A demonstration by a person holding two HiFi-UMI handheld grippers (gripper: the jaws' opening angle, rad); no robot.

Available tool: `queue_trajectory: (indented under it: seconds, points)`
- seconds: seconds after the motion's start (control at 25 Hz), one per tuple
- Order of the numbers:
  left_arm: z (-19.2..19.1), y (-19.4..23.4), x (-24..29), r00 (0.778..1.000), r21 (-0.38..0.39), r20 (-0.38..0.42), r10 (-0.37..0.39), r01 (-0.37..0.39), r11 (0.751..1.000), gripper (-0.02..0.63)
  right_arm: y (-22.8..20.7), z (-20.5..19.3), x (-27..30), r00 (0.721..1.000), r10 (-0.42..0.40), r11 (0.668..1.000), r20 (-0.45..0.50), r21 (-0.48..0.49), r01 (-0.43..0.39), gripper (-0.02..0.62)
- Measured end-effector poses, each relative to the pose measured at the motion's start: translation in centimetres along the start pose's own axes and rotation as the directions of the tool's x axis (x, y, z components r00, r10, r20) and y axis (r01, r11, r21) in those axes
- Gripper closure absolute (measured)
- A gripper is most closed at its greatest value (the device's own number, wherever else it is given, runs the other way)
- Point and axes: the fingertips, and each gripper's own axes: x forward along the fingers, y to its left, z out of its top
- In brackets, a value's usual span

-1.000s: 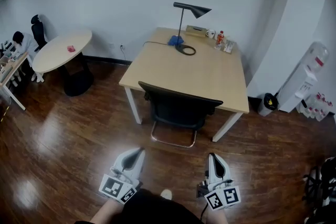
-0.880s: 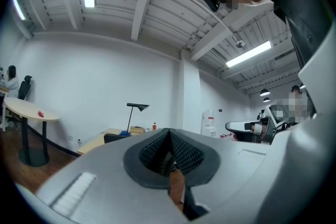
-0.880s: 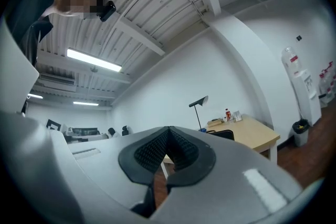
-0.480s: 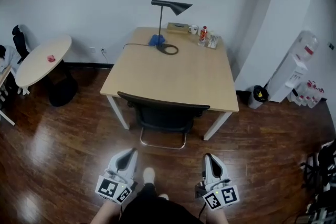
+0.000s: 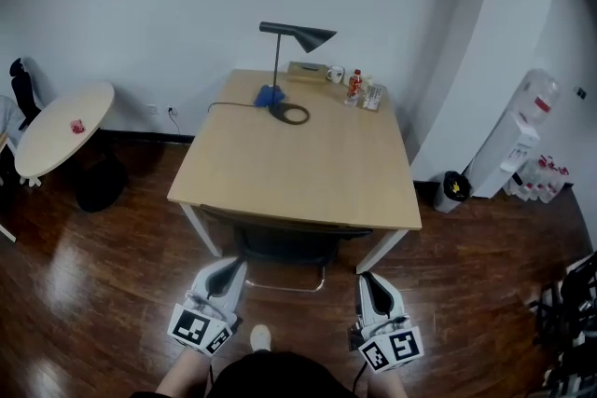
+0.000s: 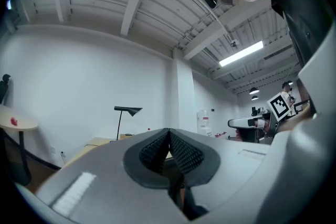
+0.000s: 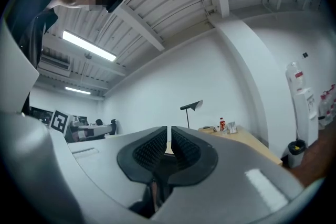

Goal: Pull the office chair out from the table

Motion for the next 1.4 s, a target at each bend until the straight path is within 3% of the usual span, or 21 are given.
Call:
queue_trajectory:
  seconds: [0.08,0.28,0.4,0.56,0.68,0.76,0.84,0.92,0.96,1.04,1.12,1.16,1.28,1.4]
  points:
    - [0.1,1.0,1.0,1.000,0.026,-0.005,-0.022,0.022,0.999,0.604,0.7,-0.3,2.0,0.999,0.036,0.998,-0.026,-0.048,-0.038,0.550]
    - [-1.9,4.0,4.0,0.991,0.129,-0.101,-0.084,0.097,0.987,0.603,2.3,-1.8,7.6,0.979,0.141,0.972,-0.147,-0.168,-0.165,0.426]
    - [-2.9,5.2,5.8,0.974,0.228,-0.179,-0.139,0.178,0.957,0.601,2.7,-3.3,10.5,0.958,0.165,0.945,-0.234,-0.240,-0.221,0.386]
    - [-4.8,6.0,7.5,0.931,0.291,-0.280,-0.233,0.313,0.904,0.582,3.2,-5.2,13.4,0.930,0.182,0.892,-0.320,-0.344,-0.293,0.358]
    - [-6.9,5.8,8.5,0.867,0.349,-0.399,-0.297,0.444,0.826,0.503,3.2,-7.2,15.0,0.895,0.181,0.844,-0.409,-0.403,-0.355,0.350]
    - [-8.6,5.7,9.1,0.812,0.381,-0.493,-0.312,0.524,0.762,0.451,2.9,-8.8,15.7,0.855,0.168,0.794,-0.490,-0.446,-0.412,0.337]
    - [-9.8,5.9,9.7,0.780,0.420,-0.554,-0.291,0.564,0.712,0.413,2.4,-10.5,15.9,0.807,0.157,0.736,-0.570,-0.477,-0.480,0.329]
    - [-10.5,6.5,10.2,0.767,0.445,-0.587,-0.259,0.573,0.688,0.413,1.8,-11.9,16.1,0.761,0.147,0.688,-0.632,-0.488,-0.538,0.328]
    - [-11.0,6.9,10.2,0.749,0.437,-0.613,-0.253,0.588,0.681,0.413,1.6,-12.5,16.3,0.741,0.140,0.664,-0.657,-0.493,-0.562,0.328]
    - [-12.3,7.2,9.9,0.682,0.406,-0.689,-0.247,0.645,0.648,0.413,1.2,-13.4,16.7,0.698,0.118,0.609,-0.707,-0.503,-0.613,0.328]
    - [-13.8,7.1,9.7,0.612,0.395,-0.758,-0.226,0.705,0.589,0.402,0.5,-14.1,16.7,0.639,0.099,0.557,-0.762,-0.490,-0.671,0.330]
    - [-14.3,7.1,9.7,0.589,0.393,-0.780,-0.214,0.725,0.566,0.396,0.1,-14.5,16.7,0.607,0.091,0.534,-0.789,-0.476,-0.699,0.328]
    - [-15.4,7.4,10.4,0.550,0.382,-0.814,-0.188,0.750,0.540,0.392,-0.5,-15.7,16.9,0.535,0.077,0.489,-0.841,-0.435,-0.756,0.333]
    - [-16.5,7.2,10.9,0.522,0.372,-0.835,-0.176,0.770,0.518,0.390,-1.1,-16.9,16.9,0.490,0.077,0.483,-0.869,-0.397,-0.781,0.340]
